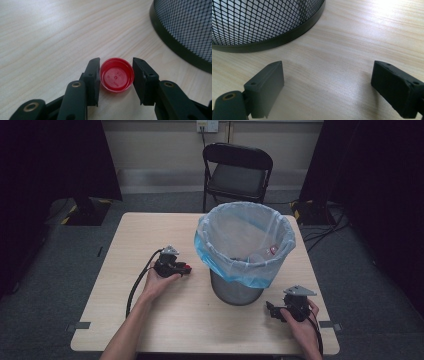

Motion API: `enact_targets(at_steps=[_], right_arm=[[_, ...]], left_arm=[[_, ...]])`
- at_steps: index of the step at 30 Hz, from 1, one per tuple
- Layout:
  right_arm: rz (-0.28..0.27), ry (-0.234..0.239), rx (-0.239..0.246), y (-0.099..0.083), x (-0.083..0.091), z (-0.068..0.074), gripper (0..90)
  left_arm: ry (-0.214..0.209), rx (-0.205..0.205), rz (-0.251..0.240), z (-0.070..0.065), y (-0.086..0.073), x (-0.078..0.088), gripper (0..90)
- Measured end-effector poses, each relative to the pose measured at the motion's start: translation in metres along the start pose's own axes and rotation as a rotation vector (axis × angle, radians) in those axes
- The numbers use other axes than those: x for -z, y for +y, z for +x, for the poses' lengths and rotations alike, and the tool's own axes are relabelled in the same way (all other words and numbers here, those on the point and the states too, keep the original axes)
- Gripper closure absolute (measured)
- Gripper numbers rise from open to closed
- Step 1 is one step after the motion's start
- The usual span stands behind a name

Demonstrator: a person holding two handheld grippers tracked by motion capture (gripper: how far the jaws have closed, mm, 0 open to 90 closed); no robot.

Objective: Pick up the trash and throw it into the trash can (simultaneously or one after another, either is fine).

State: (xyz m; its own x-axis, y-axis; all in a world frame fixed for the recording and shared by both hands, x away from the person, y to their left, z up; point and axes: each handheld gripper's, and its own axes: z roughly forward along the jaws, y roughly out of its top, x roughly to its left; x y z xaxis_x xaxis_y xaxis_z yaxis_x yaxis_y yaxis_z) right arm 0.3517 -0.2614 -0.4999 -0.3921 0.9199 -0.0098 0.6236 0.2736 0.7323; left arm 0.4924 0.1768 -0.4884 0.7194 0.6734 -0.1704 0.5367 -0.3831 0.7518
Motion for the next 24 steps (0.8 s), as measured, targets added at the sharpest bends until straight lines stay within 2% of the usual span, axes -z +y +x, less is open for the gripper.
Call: enact_targets(at_steps=[7,12,15,17,18,19,24], right_arm=[[0.0,0.0,0.0,0.0,0.0,0.0,10.4],[0.0,0.0,0.0,0.0,0.0,0.0,10.5],[0.001,0.0,0.0,0.0,0.0,0.0,10.4],[0.0,0.0,0.0,0.0,0.0,0.0,10.5],[0.0,0.0,0.0,0.0,0.0,0.0,10.5],[0.0,0.0,0.0,0.0,0.0,0.0,10.5],[0.0,0.0,0.0,0.0,0.0,0.0,10.5]], left_arm=[[-0.043,0.035,-0.061,0.002,0.004,0.01,59.5],[-0.051,0.038,-0.088,-0.002,0.007,0.014,59.5],[-0.041,0.02,-0.098,-0.003,0.01,0.019,59.4],[-0.063,0.022,-0.124,-0.005,0.012,0.025,59.5],[-0.063,0.028,-0.138,-0.006,0.013,0.026,59.5],[-0.061,0.016,-0.138,-0.006,0.015,0.029,59.4],[-0.095,0.017,-0.182,-0.008,0.024,0.038,59.5]])
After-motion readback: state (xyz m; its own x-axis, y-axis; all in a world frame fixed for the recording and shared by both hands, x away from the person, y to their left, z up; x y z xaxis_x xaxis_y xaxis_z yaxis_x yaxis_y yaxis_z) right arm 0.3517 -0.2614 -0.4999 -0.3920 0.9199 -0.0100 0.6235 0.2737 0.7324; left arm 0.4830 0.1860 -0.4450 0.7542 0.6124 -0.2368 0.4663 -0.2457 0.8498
